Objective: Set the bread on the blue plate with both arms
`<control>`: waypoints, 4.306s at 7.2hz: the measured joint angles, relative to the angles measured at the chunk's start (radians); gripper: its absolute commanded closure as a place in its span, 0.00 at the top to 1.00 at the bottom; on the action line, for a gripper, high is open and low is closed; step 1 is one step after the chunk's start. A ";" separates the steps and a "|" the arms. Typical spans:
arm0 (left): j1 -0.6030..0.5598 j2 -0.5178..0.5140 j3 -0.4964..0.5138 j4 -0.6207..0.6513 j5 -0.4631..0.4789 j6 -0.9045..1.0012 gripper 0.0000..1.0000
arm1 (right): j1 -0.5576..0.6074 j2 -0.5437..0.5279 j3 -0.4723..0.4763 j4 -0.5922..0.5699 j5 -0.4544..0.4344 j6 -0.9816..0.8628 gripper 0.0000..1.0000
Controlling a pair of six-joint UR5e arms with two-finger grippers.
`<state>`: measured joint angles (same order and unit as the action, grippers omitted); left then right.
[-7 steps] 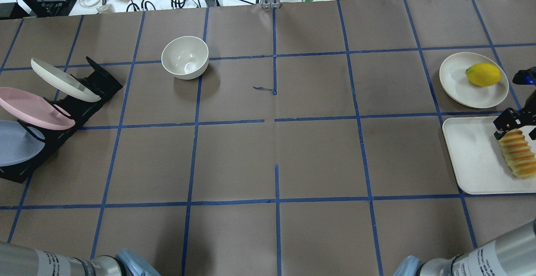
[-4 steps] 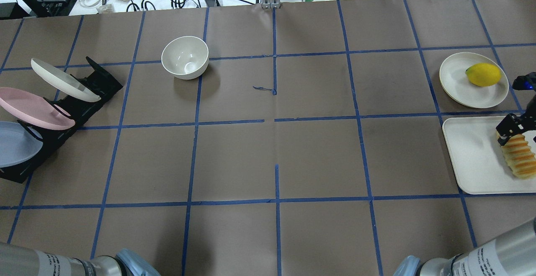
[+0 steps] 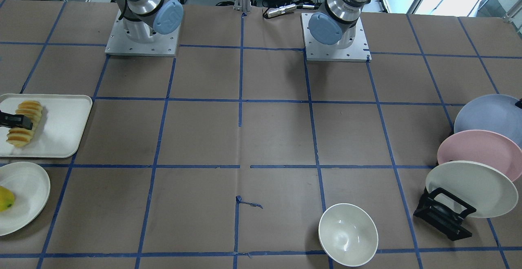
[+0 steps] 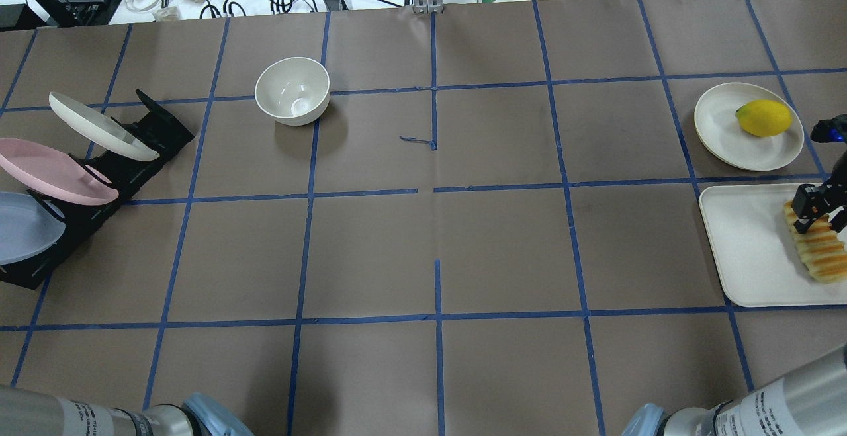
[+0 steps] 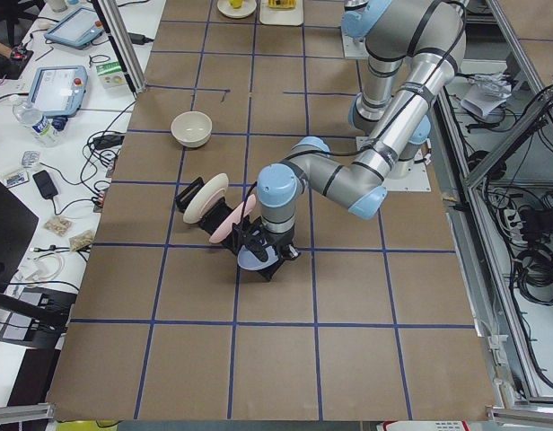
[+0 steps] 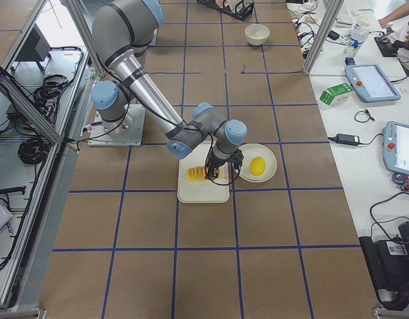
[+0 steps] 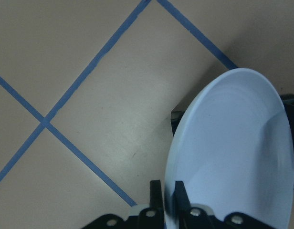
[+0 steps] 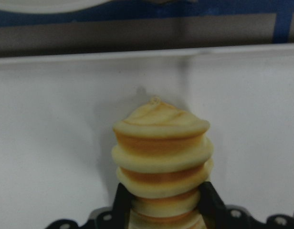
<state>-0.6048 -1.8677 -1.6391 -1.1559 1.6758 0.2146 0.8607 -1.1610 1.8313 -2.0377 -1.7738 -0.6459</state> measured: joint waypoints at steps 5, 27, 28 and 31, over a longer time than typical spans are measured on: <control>0.000 0.008 0.071 -0.076 0.073 0.003 0.00 | 0.025 -0.072 -0.109 0.116 0.011 0.017 0.00; -0.959 -0.033 -0.369 0.488 -0.514 0.046 0.00 | 0.678 -0.157 -0.509 0.677 0.336 0.731 0.00; -0.977 -0.074 -0.369 0.535 -0.514 0.036 0.00 | 0.708 -0.132 -0.508 0.648 0.340 0.761 0.00; -1.021 -0.132 -0.361 0.595 -0.508 0.019 1.00 | 0.814 -0.062 -0.506 0.557 0.348 0.824 0.00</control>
<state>-1.6257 -2.0000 -2.0003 -0.5604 1.1677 0.2334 1.6747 -1.2233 1.3257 -1.4810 -1.4261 0.1782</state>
